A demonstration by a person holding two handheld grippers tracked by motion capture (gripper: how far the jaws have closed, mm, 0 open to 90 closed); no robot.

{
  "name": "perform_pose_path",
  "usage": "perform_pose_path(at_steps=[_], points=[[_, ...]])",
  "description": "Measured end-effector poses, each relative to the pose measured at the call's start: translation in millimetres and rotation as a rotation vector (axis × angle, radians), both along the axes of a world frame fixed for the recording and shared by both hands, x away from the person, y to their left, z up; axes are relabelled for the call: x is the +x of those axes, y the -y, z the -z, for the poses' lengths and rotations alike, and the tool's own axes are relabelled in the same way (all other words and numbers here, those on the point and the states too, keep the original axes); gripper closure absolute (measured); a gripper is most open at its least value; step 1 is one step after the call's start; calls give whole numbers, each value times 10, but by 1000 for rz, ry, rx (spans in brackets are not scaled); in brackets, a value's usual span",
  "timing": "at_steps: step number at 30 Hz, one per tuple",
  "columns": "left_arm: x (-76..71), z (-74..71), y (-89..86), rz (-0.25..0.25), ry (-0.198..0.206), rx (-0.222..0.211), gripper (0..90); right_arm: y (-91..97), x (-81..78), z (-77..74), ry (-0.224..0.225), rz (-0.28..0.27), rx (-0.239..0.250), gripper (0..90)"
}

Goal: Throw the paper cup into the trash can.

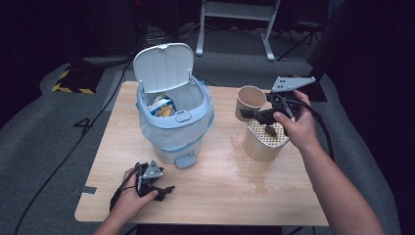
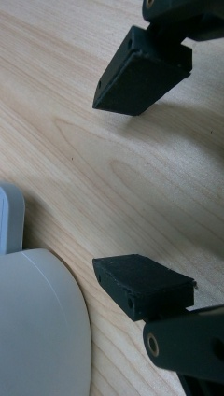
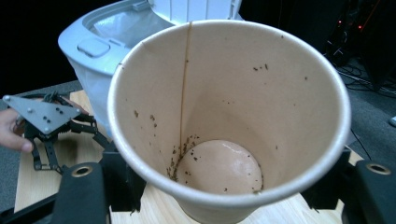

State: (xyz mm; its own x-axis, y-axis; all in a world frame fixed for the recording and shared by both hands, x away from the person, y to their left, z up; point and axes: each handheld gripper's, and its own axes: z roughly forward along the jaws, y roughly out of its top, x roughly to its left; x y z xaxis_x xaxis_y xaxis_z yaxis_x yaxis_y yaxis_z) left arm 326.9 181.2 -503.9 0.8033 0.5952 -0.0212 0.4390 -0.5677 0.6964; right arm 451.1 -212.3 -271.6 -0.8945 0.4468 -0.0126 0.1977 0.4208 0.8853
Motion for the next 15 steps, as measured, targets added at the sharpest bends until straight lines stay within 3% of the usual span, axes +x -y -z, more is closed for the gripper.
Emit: perform_pose_path(at_steps=[8, 15], points=[[21, 1, 5, -9, 0, 2, 193, -341, 93, -119, 10, -10, -9, 300], [23, 2, 6, -8, -1, 2, 190, -620, 186, -247, 13, -22, 50, 300]])
